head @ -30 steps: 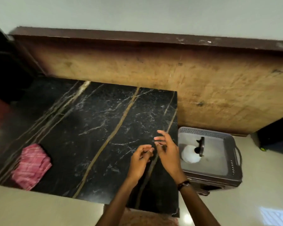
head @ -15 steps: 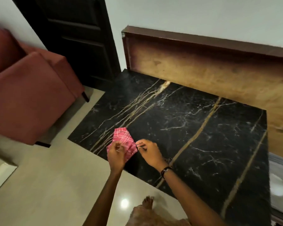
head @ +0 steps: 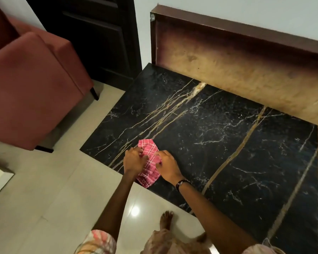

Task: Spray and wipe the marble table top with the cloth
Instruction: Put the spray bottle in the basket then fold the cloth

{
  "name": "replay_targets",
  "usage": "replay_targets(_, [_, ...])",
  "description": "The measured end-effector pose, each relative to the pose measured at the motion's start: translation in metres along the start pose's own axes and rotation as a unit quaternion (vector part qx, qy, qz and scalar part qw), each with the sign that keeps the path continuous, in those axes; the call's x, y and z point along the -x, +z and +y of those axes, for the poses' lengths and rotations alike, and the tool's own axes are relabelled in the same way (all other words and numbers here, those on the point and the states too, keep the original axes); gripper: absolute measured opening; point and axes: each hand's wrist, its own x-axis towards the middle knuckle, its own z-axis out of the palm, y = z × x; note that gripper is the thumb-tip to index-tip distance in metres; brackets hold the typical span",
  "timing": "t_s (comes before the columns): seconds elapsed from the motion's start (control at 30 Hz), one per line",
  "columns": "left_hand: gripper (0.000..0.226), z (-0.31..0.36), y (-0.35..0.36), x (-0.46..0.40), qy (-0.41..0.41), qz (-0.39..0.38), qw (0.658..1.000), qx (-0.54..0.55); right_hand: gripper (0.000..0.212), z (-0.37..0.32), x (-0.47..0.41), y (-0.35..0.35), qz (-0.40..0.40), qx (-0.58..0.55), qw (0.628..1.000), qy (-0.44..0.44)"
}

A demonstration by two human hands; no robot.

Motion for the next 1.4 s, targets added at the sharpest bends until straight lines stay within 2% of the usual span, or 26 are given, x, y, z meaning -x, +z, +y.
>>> replay_targets(0.1, [0.033,-0.001,-0.005,-0.007,0.031,-0.051,0.998,0.034,0.047,0.003,-0.001,0.000,0.006,-0.020,1.000,-0.004])
replay_targets(0.2, [0.018,0.008,-0.016,-0.002,0.037,-0.137,0.976,0.163,0.061,0.003,-0.003,-0.005,0.009,-0.064,0.998,-0.007])
replay_targets(0.33, [0.018,0.015,-0.026,0.001,0.062,-0.163,0.952,0.251,0.082,0.009,-0.008,-0.017,-0.060,-0.148,0.987,0.001])
replay_targets(0.43, [0.019,0.021,-0.040,0.000,0.092,-0.182,0.937,0.285,0.074,0.011,-0.007,-0.030,-0.107,-0.193,0.975,-0.004])
replay_targets(0.57, [0.023,0.045,-0.061,0.004,0.148,-0.223,0.913,0.307,0.040,0.008,-0.001,-0.055,-0.099,-0.254,0.962,0.001])
replay_targets(0.67, [0.028,0.064,-0.067,0.006,0.168,-0.232,0.903,0.321,0.027,0.002,0.009,-0.080,-0.108,-0.318,0.942,0.012])
replay_targets(0.87, [0.033,0.104,-0.058,0.021,0.201,-0.211,0.898,0.328,0.041,0.014,0.045,-0.128,-0.066,-0.432,0.899,0.037])
replay_targets(1.0, [0.036,0.137,-0.042,0.039,0.173,-0.293,0.885,0.318,0.044,0.032,0.071,-0.156,-0.025,-0.465,0.884,0.048])
replay_targets(1.1, [0.024,0.161,-0.023,0.048,0.157,-0.336,0.872,0.320,0.042,0.046,0.091,-0.174,0.021,-0.491,0.868,0.065])
replay_targets(1.2, [0.025,0.190,-0.003,0.060,0.172,-0.329,0.864,0.340,0.041,0.067,0.115,-0.185,0.076,-0.566,0.817,0.085])
replay_targets(1.33, [0.022,0.226,0.032,0.081,0.177,-0.305,0.865,0.356,0.044,0.098,0.148,-0.188,0.169,-0.699,0.689,0.090])
replay_targets(1.37, [0.020,0.235,0.043,0.088,0.184,-0.301,0.866,0.356,0.046,0.106,0.156,-0.189,0.188,-0.710,0.672,0.092])
replay_targets(1.4, [0.016,0.244,0.054,0.096,0.190,-0.297,0.866,0.354,0.047,0.115,0.164,-0.190,0.200,-0.706,0.672,0.095])
